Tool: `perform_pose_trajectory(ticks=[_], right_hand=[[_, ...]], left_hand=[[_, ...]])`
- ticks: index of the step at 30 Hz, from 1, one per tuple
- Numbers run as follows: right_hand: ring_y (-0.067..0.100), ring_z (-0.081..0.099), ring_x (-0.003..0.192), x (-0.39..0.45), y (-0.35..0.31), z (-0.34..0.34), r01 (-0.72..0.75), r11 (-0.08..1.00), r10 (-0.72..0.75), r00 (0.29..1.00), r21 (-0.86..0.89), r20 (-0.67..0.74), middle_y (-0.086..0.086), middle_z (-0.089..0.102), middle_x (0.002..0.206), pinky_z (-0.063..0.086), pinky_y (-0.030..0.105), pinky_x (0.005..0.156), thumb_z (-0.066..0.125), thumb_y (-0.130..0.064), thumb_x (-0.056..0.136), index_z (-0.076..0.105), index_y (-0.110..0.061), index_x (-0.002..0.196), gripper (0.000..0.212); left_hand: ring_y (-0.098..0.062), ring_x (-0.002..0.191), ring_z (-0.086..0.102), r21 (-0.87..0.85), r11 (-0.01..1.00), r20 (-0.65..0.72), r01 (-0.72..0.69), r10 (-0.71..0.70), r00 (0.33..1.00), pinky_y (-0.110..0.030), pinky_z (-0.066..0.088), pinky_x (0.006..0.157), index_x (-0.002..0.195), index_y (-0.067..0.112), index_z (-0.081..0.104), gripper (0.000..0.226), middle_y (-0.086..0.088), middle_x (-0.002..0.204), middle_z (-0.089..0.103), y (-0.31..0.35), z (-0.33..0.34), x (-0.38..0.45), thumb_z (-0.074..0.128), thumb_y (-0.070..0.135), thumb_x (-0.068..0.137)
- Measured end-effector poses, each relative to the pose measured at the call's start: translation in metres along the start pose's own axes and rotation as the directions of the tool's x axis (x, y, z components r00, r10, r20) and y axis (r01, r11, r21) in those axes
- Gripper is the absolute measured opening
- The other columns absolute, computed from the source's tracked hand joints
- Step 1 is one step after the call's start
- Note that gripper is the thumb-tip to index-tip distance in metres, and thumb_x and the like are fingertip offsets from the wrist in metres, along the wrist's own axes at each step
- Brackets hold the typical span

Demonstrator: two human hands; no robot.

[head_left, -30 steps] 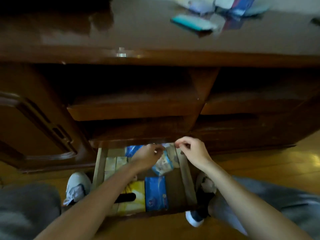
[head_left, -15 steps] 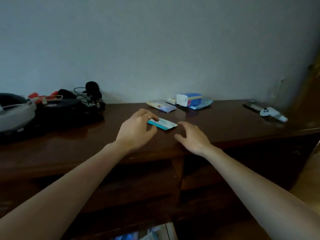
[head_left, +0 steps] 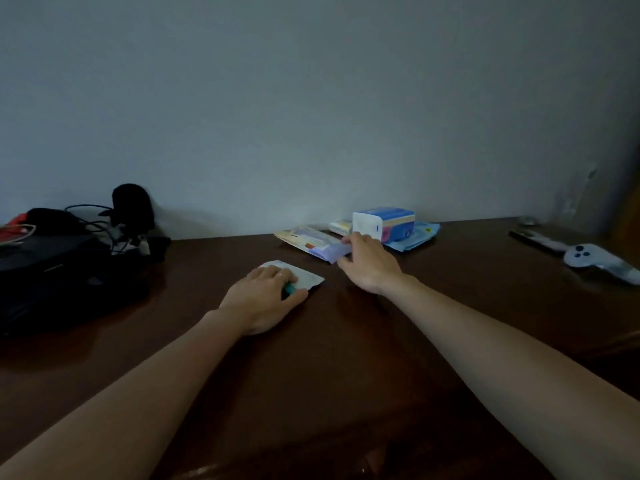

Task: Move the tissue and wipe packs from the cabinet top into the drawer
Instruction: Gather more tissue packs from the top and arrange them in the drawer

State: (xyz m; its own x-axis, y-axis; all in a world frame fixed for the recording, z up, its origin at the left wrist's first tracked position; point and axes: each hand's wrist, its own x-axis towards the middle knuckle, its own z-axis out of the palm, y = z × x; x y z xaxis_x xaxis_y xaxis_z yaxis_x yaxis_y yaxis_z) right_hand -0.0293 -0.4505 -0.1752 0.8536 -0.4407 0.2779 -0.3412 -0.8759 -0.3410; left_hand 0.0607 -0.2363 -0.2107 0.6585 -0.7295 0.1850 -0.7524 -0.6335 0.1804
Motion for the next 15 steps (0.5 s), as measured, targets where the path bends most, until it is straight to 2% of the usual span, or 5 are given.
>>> perform_pose_trajectory(ticks=[5, 8, 10, 12, 15], right_hand=[[0.033, 0.031, 0.145, 0.125, -0.006, 0.035, -0.021, 0.994, 0.024, 0.999, -0.105, 0.022, 0.016, 0.032, 0.159, 0.032, 0.047, 0.115, 0.048, -0.048, 0.099, 0.030, -0.013, 0.155, 0.068], [0.036, 0.020, 0.151, 0.176, 0.008, 0.055, -0.144, 0.960, 0.174, 0.979, -0.241, 0.110, 0.019, 0.017, 0.165, 0.021, 0.048, 0.119, 0.039, -0.075, 0.089, 0.020, -0.015, 0.159, 0.094], [0.036, 0.024, 0.150, 0.191, 0.016, 0.063, -0.188, 0.944, 0.241, 0.954, -0.272, 0.176, 0.015, 0.020, 0.167, 0.021, 0.049, 0.119, 0.031, -0.091, 0.079, 0.022, -0.017, 0.160, 0.110], [0.036, 0.029, 0.148, 0.194, 0.019, 0.064, -0.148, 0.930, 0.232, 0.946, -0.336, 0.225, 0.013, 0.026, 0.165, 0.024, 0.052, 0.119, 0.025, -0.094, 0.075, 0.026, -0.021, 0.159, 0.112], [0.036, 0.036, 0.143, 0.177, 0.016, 0.054, -0.107, 0.917, 0.201, 0.956, -0.385, 0.213, 0.015, 0.035, 0.159, 0.031, 0.052, 0.114, 0.019, -0.084, 0.084, 0.031, -0.022, 0.156, 0.095]], left_hand=[[-0.018, 0.125, 0.048, -0.022, 0.999, -0.083, 0.045, -0.047, 0.995, -0.036, 0.042, 0.100, 0.128, 0.028, 0.046, 0.052, 0.000, 0.135, 0.047, -0.039, 0.013, 0.055, 0.041, 0.067, 0.094], [-0.018, 0.120, 0.049, -0.024, 0.999, -0.114, 0.023, -0.026, 0.993, -0.034, 0.042, 0.094, 0.132, 0.028, 0.043, 0.054, -0.001, 0.136, 0.046, -0.048, 0.024, 0.079, 0.040, 0.066, 0.094], [-0.023, 0.128, 0.047, -0.028, 1.000, -0.115, 0.010, -0.013, 0.993, -0.037, 0.042, 0.098, 0.144, 0.028, 0.038, 0.062, -0.003, 0.142, 0.042, -0.049, 0.027, 0.090, 0.039, 0.065, 0.094], [-0.025, 0.134, 0.042, -0.018, 1.000, -0.088, 0.015, -0.016, 0.996, -0.040, 0.040, 0.104, 0.152, 0.029, 0.035, 0.066, -0.004, 0.147, 0.038, -0.047, 0.025, 0.095, 0.038, 0.064, 0.096], [-0.023, 0.134, 0.040, 0.003, 1.000, -0.067, 0.029, -0.029, 0.997, -0.042, 0.041, 0.106, 0.151, 0.029, 0.041, 0.065, -0.002, 0.143, 0.038, -0.042, 0.018, 0.086, 0.038, 0.064, 0.096]])
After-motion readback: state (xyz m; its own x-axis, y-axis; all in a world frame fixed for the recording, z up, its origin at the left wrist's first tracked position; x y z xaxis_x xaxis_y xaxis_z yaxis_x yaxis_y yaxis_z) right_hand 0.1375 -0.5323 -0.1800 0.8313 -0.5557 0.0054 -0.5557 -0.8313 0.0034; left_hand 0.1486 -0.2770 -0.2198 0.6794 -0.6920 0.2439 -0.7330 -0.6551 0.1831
